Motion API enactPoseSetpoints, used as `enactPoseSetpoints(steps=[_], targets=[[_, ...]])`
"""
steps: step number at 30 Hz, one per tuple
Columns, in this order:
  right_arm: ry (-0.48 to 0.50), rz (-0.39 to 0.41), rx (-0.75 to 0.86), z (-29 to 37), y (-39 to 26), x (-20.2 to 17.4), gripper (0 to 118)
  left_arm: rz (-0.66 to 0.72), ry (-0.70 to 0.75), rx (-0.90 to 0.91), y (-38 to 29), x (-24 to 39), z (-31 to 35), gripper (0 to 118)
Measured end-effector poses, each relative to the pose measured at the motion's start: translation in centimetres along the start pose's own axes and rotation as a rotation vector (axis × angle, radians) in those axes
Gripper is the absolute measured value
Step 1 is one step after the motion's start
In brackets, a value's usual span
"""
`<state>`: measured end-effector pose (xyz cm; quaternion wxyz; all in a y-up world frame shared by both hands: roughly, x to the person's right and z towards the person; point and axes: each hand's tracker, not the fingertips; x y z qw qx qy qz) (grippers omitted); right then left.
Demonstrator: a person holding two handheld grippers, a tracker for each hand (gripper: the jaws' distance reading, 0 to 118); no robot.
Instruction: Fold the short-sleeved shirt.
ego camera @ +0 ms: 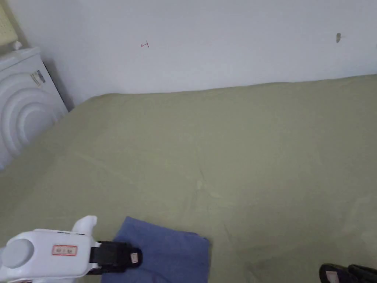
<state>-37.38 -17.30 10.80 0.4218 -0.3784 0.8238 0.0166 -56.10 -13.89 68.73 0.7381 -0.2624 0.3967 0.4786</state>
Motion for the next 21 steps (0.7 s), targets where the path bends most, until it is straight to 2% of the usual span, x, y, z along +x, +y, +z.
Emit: enactPoseSetpoints(steps=[2, 6, 9, 10, 11, 12, 13, 14, 16, 18, 21], targets=[[-0.017, 0.028, 0.006, 0.6, 0.4, -0.6, 0, -0.012, 0.102, 0.030, 0.9, -1.9, 3.1, 29], [-0.056, 0.046, -0.016, 1.4, 0.3, -0.7, 0, 0.105, 0.257, 0.024, 2.9, -6.8, 7.1, 28], [-0.117, 0.034, -0.034, 2.0, -0.4, -0.4, 0, 0.117, 0.298, 0.023, 3.3, -9.1, 8.0, 29], [-0.132, 0.030, -0.039, 2.2, -0.7, -0.3, 0, 0.128, 0.290, 0.014, 4.0, -11.7, 7.9, 30], [-0.145, 0.022, -0.043, 2.5, -1.0, -0.3, 0, 0.169, 0.302, -0.013, 4.2, -12.9, 7.5, 41], [-0.152, 0.016, -0.047, 2.7, -1.1, -0.3, 0, 0.188, 0.304, -0.012, 4.1, -13.5, 6.8, 61], [-0.170, 0.017, -0.046, 3.0, -1.3, -0.4, 0, 0.213, 0.326, -0.024, 3.8, -14.1, 6.0, 88], [-0.192, 0.027, -0.038, 3.3, -1.3, -0.5, 0, 0.244, 0.420, -0.026, 3.4, -14.1, 4.9, 100], [-0.208, 0.031, -0.027, 4.0, -1.0, -0.9, 0, 0.279, 0.609, -0.056, 2.6, -14.5, 3.9, 102], [-0.203, 0.035, -0.018, 4.9, -0.2, -1.2, 0, 0.342, 0.455, 0.020, 1.9, -15.6, 5.5, 102], [-0.196, 0.096, 0.040, 6.6, 1.4, -2.6, 0, 0.321, 0.578, 0.179, 1.0, -13.0, 9.0, 99]])
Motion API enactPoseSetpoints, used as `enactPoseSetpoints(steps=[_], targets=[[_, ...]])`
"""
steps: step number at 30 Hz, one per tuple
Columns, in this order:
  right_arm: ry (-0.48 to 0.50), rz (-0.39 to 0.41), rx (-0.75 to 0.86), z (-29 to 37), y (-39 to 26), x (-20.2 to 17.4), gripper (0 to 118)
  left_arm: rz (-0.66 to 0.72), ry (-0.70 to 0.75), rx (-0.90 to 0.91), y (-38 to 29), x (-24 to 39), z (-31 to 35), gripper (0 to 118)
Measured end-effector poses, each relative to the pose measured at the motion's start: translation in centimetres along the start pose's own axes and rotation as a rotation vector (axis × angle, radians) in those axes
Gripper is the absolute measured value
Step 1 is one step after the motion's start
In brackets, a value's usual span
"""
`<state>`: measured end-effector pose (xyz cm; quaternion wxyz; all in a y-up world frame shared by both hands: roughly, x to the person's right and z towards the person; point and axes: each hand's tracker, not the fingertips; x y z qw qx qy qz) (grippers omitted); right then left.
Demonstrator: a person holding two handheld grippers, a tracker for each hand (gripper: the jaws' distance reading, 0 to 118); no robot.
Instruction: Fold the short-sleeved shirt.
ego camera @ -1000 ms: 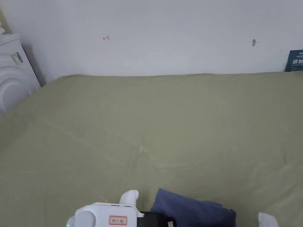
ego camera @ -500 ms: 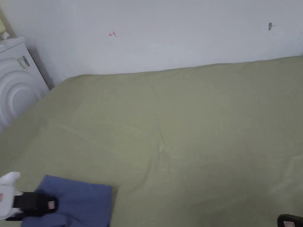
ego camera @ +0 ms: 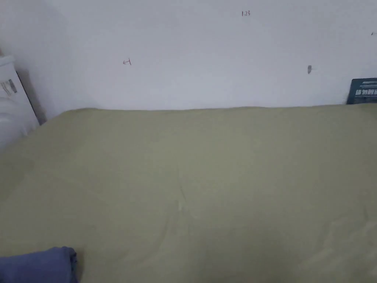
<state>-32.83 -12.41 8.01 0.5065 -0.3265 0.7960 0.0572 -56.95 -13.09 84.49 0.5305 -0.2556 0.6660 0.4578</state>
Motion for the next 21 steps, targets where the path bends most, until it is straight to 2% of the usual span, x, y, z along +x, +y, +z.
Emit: enactPoseSetpoints(steps=[1, 3, 4, 5, 6, 8, 9, 12, 14, 17, 21], targets=[[-0.003, 0.018, 0.026, 0.6, 0.7, -0.3, 0, -0.004, 0.041, 0.101, -0.7, 0.5, 2.4, 92], [-0.032, 0.060, 0.060, 1.6, 2.1, -1.1, 0, -0.011, 0.012, 0.265, -2.2, 2.8, 7.2, 68], [-0.058, 0.094, 0.077, 1.9, 2.8, -1.6, 0, -0.002, -0.056, 0.355, -3.7, 4.3, 9.7, 44], [-0.092, 0.123, 0.099, 2.2, 3.5, -2.1, 0, 0.008, -0.135, 0.458, -3.8, 3.5, 10.6, 27], [-0.120, 0.146, 0.118, 2.5, 4.1, -2.6, 0, 0.015, -0.212, 0.530, -5.2, 4.8, 12.6, 19], [-0.185, 0.194, 0.163, 3.1, 5.4, -3.5, 1, -0.004, -0.375, 0.645, -8.5, 8.8, 16.7, 12], [-0.237, 0.226, 0.180, 3.3, 6.0, -4.1, 1, -0.046, -0.425, 0.704, -11.2, 11.8, 19.1, 2], [-0.364, 0.309, 0.268, 4.6, 7.7, -5.4, 1, -0.213, -0.455, 0.841, -16.0, 18.8, 22.9, 0], [-0.465, 0.360, 0.344, 5.8, 8.3, -6.3, 1, -0.304, -0.400, 0.901, -19.5, 25.0, 25.1, 0], [-0.594, 0.433, 0.415, 6.9, 8.0, -7.1, 3, -0.377, -0.332, 1.002, -23.0, 30.2, 24.8, 0], [-0.642, 0.438, 0.457, 6.9, 6.6, -6.5, 3, -0.408, -0.335, 0.981, -25.9, 34.6, 23.6, 0]])
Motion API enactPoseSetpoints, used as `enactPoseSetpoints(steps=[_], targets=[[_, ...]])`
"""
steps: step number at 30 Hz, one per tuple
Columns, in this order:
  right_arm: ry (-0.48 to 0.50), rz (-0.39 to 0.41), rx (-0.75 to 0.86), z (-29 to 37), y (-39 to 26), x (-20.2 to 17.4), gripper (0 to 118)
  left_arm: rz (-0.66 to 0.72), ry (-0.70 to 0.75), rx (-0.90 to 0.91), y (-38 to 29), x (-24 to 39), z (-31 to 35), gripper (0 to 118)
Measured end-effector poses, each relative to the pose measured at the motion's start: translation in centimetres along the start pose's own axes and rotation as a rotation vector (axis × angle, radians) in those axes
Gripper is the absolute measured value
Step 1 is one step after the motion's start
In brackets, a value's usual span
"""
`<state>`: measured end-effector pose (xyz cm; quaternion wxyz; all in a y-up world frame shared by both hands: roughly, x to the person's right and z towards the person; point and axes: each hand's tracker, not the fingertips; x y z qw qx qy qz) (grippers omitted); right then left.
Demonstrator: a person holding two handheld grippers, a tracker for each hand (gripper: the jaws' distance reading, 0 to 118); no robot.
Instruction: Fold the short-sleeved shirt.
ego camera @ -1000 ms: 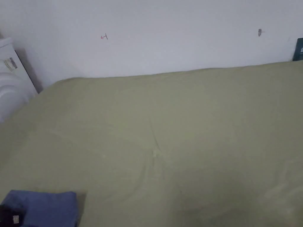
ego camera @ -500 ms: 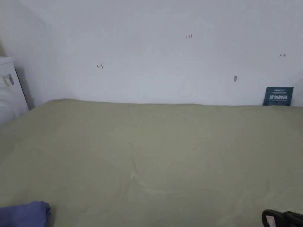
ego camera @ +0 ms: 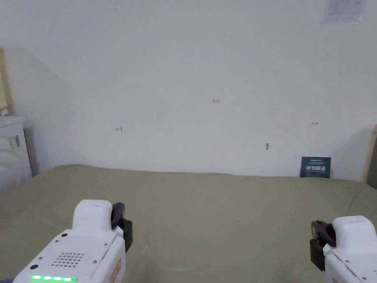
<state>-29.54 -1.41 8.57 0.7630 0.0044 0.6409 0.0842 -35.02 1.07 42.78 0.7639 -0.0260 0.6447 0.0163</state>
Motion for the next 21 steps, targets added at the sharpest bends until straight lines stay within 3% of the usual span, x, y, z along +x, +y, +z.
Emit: enactPoseSetpoints(steps=[4, 21], targets=[[-0.054, -0.006, -0.027, 0.0, -1.8, 0.2, 3, 0.019, -0.061, -0.059, -1.3, 2.0, -0.7, 0], [-0.088, -0.064, -0.043, 0.8, -0.6, 0.8, 3, 0.021, -0.064, -0.037, 0.6, 2.1, 0.1, 0]])
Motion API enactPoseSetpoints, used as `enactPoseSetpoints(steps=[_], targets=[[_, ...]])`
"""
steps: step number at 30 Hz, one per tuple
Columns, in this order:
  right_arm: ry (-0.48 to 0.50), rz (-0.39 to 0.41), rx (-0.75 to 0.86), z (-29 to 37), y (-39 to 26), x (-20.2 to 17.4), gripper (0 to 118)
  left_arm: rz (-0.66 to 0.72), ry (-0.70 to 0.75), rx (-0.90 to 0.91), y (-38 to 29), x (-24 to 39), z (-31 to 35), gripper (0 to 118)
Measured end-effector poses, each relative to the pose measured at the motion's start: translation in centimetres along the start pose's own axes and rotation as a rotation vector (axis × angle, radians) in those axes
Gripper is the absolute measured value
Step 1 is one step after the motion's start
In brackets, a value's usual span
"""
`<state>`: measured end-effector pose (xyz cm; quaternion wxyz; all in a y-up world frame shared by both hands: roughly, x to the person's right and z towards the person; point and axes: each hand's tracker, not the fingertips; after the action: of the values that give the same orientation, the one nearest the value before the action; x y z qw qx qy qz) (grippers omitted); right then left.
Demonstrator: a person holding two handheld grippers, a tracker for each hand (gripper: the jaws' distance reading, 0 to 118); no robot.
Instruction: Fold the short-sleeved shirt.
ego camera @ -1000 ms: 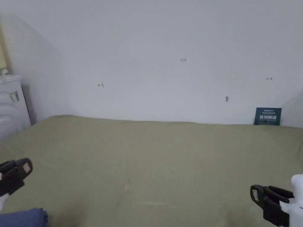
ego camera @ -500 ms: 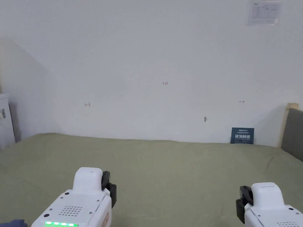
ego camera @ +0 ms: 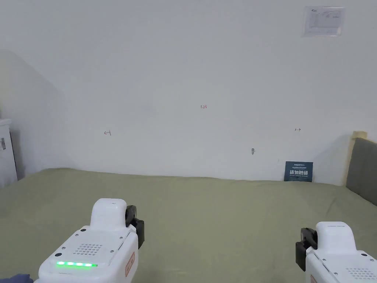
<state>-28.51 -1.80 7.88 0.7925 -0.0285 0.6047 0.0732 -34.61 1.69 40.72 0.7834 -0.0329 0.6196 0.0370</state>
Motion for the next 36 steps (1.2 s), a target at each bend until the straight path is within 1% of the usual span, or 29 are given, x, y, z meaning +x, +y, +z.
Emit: enactPoseSetpoints(steps=[5, 6, 7, 8, 9, 10, 11, 12, 13, 14, 19, 21, 24, 27, 30, 33, 36], targets=[[0.005, 0.000, -0.005, -0.1, -0.1, -0.1, 3, 0.011, -0.009, -0.008, -0.1, -0.2, -0.1, 1], [0.001, 0.002, -0.002, -0.1, 0.0, -0.2, 7, 0.013, -0.015, -0.010, -0.2, -0.3, -0.2, 7], [-0.004, -0.001, 0.005, -0.1, 0.0, -0.2, 36, 0.016, -0.027, -0.009, -0.2, -0.5, -0.2, 33], [-0.003, -0.008, 0.009, -0.1, 0.1, -0.1, 79, 0.023, -0.032, -0.009, -0.3, -0.7, -0.3, 70], [-0.003, -0.014, 0.009, -0.1, 0.2, 0.0, 115, 0.031, -0.029, -0.005, -0.3, -0.8, -0.4, 107], [-0.006, -0.025, 0.004, -0.3, 0.2, 0.1, 115, 0.039, -0.034, -0.002, -0.4, -0.9, -0.5, 118], [-0.006, -0.041, -0.020, -0.5, 0.2, 0.2, 116, 0.041, -0.036, -0.007, -0.5, -1.1, -0.6, 118], [-0.004, -0.038, 0.057, -0.3, 0.7, 0.4, 117, 0.048, -0.046, -0.019, -0.7, -1.3, -0.6, 118], [0.005, -0.043, 0.015, -0.4, 1.0, 0.4, 117, 0.054, -0.057, 0.006, -0.9, -1.2, -0.3, 118], [0.003, -0.040, 0.012, -0.5, 1.4, 0.3, 117, 0.046, -0.050, 0.006, -1.0, -1.2, -0.3, 118], [-0.004, -0.027, 0.022, 0.1, 2.2, -0.2, 117, 0.034, -0.019, -0.019, -1.1, -0.7, -0.7, 118], [-0.007, -0.017, 0.036, -0.1, 0.9, 0.1, 117, 0.034, -0.015, -0.025, -1.2, -0.5, -0.7, 118], [-0.029, -0.003, 0.045, -0.1, 1.0, -0.2, 118, 0.017, -0.004, -0.028, -1.4, -0.5, -0.6, 118], [-0.023, -0.031, 0.063, -0.1, 1.6, -0.1, 118, 0.016, 0.007, -0.023, -1.4, -0.6, -0.7, 118], [-0.025, -0.065, 0.067, -0.5, 1.4, 0.1, 118, 0.055, 0.004, -0.017, -1.0, -0.5, -0.8, 118], [-0.016, -0.060, 0.091, -0.3, 1.6, 0.1, 118, 0.054, -0.008, -0.016, -0.2, -0.2, -1.0, 118], [0.019, -0.049, 0.125, 0.1, 1.7, 0.1, 118, 0.036, -0.003, -0.009, 0.0, -0.1, -1.4, 118]])
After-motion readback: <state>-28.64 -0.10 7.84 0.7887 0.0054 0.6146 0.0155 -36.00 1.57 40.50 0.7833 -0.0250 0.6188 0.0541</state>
